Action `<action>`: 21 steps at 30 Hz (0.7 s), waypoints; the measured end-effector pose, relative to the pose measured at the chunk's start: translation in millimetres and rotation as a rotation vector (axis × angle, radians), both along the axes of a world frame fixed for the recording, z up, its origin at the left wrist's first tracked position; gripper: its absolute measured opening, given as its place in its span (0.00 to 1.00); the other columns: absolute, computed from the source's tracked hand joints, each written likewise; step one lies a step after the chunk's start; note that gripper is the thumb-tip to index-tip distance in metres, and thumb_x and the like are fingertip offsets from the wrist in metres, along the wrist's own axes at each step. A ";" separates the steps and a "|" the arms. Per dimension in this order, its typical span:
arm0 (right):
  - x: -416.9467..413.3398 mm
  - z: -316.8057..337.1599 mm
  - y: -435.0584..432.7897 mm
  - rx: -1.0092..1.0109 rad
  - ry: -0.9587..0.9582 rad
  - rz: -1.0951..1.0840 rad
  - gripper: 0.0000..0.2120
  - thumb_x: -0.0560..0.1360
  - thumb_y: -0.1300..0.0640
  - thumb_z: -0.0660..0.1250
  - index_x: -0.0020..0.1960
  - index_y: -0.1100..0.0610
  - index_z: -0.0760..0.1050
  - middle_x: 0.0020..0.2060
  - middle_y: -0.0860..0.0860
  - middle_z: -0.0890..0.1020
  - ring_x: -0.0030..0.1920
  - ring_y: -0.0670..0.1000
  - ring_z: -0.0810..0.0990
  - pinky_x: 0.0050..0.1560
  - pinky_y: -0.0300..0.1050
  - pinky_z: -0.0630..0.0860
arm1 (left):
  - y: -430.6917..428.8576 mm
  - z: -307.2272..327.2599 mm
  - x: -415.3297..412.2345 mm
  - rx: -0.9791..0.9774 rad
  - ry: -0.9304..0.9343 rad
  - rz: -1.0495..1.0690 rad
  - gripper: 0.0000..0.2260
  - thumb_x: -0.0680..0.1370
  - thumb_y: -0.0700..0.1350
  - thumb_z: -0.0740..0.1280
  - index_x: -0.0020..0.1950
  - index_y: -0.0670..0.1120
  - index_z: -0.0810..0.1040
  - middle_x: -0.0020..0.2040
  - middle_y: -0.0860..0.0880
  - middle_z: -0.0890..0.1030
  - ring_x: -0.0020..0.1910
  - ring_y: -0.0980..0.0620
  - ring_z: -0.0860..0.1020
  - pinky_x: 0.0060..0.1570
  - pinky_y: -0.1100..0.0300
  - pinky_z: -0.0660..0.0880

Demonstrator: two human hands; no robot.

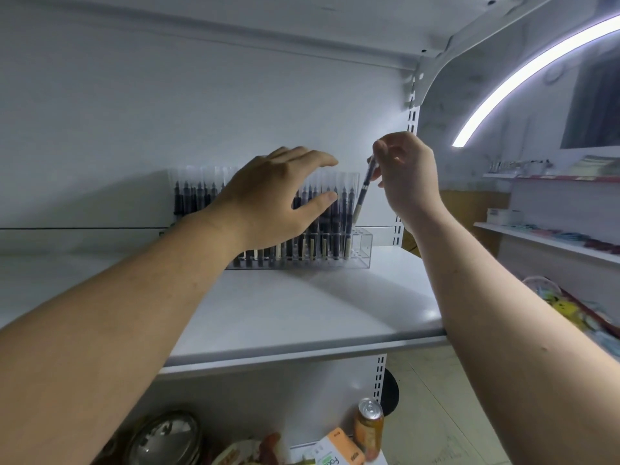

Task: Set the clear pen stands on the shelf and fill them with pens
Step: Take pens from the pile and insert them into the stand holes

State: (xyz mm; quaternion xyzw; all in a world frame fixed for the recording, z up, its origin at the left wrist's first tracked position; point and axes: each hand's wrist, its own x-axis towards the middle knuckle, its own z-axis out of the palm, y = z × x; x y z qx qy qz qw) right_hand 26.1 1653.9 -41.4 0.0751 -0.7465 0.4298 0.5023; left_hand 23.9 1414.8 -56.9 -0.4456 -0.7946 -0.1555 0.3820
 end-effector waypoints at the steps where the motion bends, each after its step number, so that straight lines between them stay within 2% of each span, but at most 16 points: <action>1: 0.5 -0.2 -0.5 0.002 -0.005 0.001 0.05 0.84 0.57 0.65 0.56 0.59 0.77 0.47 0.56 0.86 0.31 0.41 0.82 0.44 0.52 0.82 | 0.1 -0.3 -0.7 0.002 -0.007 0.005 0.25 0.83 0.61 0.61 0.77 0.52 0.73 0.72 0.53 0.78 0.70 0.51 0.75 0.70 0.45 0.74; 6: 1.8 0.4 -1.2 0.003 0.000 -0.006 0.04 0.85 0.57 0.65 0.55 0.57 0.76 0.46 0.55 0.86 0.31 0.42 0.83 0.49 0.59 0.84 | -0.8 -0.8 -4.1 0.020 -0.030 0.020 0.25 0.83 0.62 0.61 0.76 0.53 0.73 0.71 0.54 0.78 0.71 0.51 0.75 0.69 0.44 0.74; 14: 3.5 0.5 -6.0 0.005 0.001 0.018 0.07 0.85 0.57 0.65 0.57 0.61 0.77 0.43 0.53 0.85 0.31 0.41 0.81 0.47 0.55 0.83 | -2.7 -1.6 -6.4 0.043 -0.054 0.024 0.22 0.84 0.60 0.64 0.76 0.53 0.73 0.72 0.54 0.78 0.71 0.51 0.74 0.70 0.46 0.73; 21: 0.3 -0.5 2.0 0.006 -0.027 0.005 0.03 0.85 0.57 0.65 0.55 0.56 0.76 0.44 0.52 0.85 0.30 0.41 0.82 0.49 0.59 0.84 | -1.9 -2.5 -4.9 0.054 -0.066 0.029 0.21 0.84 0.59 0.65 0.75 0.53 0.74 0.70 0.53 0.79 0.69 0.51 0.75 0.69 0.47 0.73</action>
